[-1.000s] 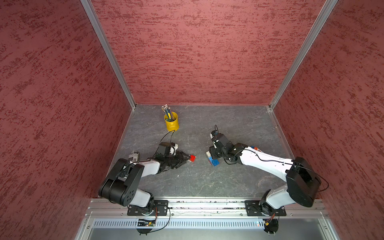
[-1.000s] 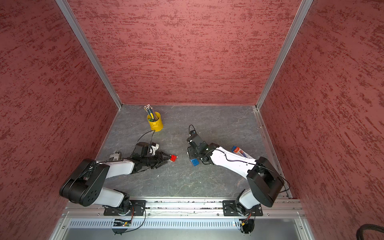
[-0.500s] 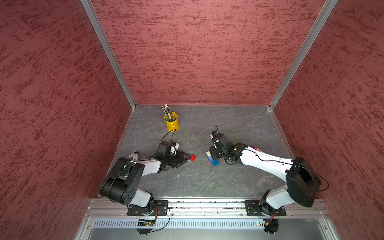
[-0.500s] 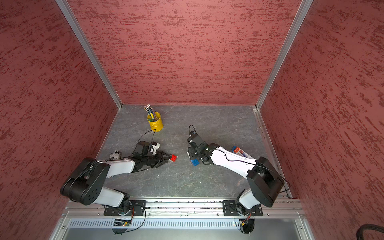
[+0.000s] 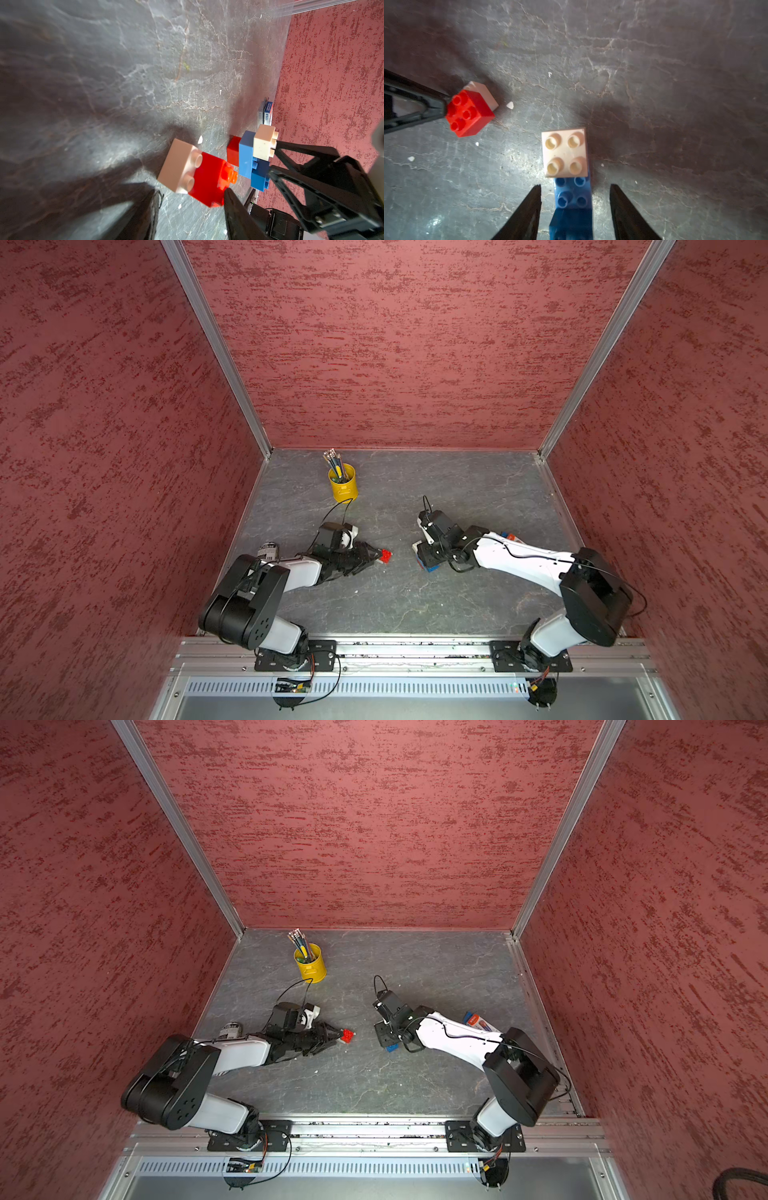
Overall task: Assemble the letter y with lego
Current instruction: Pick up the lego brick from the center of the board.
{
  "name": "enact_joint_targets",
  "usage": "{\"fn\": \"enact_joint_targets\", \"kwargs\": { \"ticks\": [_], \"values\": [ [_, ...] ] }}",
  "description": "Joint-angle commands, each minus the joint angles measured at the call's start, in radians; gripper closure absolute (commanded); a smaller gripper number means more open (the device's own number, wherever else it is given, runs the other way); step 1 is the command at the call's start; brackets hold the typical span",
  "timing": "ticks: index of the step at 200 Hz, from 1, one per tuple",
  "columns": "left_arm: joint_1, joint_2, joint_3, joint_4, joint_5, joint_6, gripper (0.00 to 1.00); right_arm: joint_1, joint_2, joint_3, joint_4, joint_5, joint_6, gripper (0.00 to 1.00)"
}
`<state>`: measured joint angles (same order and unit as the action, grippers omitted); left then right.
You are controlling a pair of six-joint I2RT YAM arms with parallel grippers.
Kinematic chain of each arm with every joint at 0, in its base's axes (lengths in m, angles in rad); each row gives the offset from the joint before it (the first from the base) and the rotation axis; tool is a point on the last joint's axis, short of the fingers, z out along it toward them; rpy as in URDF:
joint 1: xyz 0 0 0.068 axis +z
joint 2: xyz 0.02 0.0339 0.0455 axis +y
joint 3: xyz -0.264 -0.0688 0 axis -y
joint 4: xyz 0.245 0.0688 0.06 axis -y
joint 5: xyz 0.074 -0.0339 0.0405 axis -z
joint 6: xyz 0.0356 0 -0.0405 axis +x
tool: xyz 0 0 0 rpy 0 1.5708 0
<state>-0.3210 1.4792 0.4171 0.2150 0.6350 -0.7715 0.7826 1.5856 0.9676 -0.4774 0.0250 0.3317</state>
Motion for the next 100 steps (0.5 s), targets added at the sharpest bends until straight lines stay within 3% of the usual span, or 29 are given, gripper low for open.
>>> {"fn": "enact_joint_targets", "kwargs": {
  "ticks": [1,47,100],
  "values": [
    [-0.007,0.04,-0.03,-0.167,-0.117,0.013,0.49,-0.005,0.031,0.027,-0.027,-0.011,-0.015,0.45],
    [-0.007,0.04,-0.029,-0.168,-0.118,0.014,0.49,-0.005,0.075,0.041,-0.037,0.001,-0.029,0.48],
    [-0.007,0.041,-0.029,-0.171,-0.12,0.013,0.49,0.001,0.098,0.071,-0.049,0.0,-0.05,0.63]
  ]
}}
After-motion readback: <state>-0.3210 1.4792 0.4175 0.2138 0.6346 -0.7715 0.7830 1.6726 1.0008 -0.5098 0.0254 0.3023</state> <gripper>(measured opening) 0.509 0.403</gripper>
